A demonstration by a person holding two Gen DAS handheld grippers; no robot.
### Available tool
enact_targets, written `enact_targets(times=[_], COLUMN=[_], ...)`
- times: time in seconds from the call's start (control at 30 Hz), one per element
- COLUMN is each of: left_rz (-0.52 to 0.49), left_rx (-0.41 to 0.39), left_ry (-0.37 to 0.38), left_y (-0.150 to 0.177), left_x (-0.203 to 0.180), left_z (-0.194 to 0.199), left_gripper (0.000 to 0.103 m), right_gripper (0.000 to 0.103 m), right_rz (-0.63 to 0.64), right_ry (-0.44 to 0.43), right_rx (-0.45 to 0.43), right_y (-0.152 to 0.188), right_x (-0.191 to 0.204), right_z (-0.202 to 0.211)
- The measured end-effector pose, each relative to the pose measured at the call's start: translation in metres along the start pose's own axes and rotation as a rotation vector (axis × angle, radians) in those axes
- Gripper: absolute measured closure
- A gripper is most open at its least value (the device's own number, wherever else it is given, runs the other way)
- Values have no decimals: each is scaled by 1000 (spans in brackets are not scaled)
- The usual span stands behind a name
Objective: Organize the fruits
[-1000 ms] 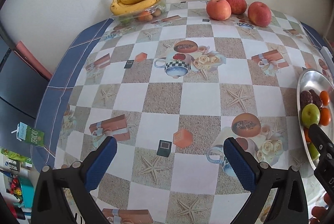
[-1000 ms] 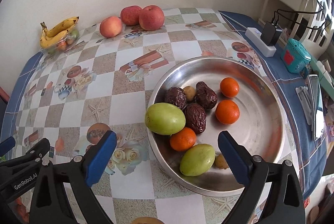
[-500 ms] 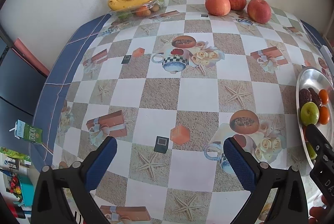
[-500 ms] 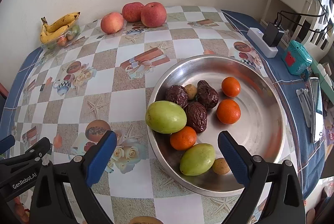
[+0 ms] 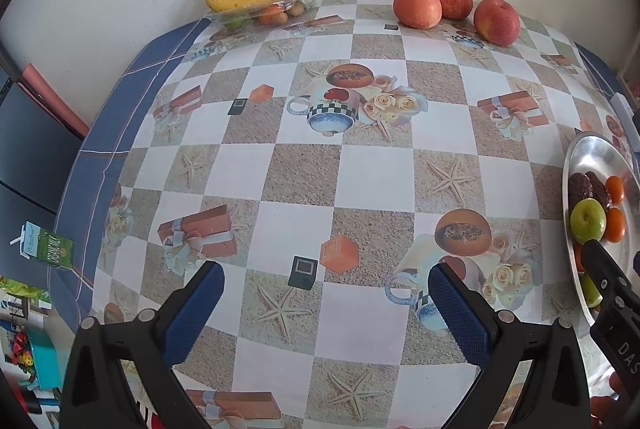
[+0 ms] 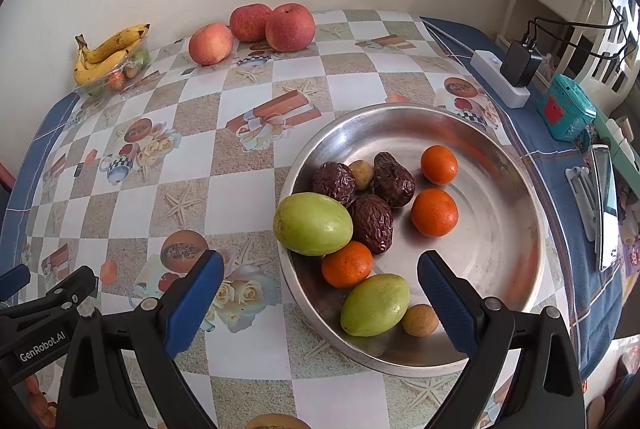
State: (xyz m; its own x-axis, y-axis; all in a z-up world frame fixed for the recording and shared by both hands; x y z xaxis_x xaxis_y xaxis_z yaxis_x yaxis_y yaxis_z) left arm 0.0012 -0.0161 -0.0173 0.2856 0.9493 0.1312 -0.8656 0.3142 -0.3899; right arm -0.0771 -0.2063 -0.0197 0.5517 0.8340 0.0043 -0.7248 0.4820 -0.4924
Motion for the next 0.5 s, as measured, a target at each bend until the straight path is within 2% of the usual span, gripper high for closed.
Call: enact_targets(times=[0.5], left_rz=[17], left_rx=[17], left_ry=[13], left_y=[1], left_x=[1], left_z=[-2], left_gripper=[0], right_gripper=[5], right_rz=[3], right_ry=[8], right_rx=[4], right_y=[0], right_x=[0], right_z=[-1])
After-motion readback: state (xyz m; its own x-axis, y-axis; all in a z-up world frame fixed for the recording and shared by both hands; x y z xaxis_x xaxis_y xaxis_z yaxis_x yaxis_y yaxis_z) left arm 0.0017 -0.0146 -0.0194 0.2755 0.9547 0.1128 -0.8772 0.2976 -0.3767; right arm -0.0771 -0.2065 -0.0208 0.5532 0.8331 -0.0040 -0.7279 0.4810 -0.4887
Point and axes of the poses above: each gripper's, at about its wrist camera, not at the fingertips, and z roughly against the way its jaws point, x to its left, y to its underside, the point moved 4 cm from there along -z, roughly the way its jaws point, and after that the axes turned 4 degrees about y, right-handed, at the moved point
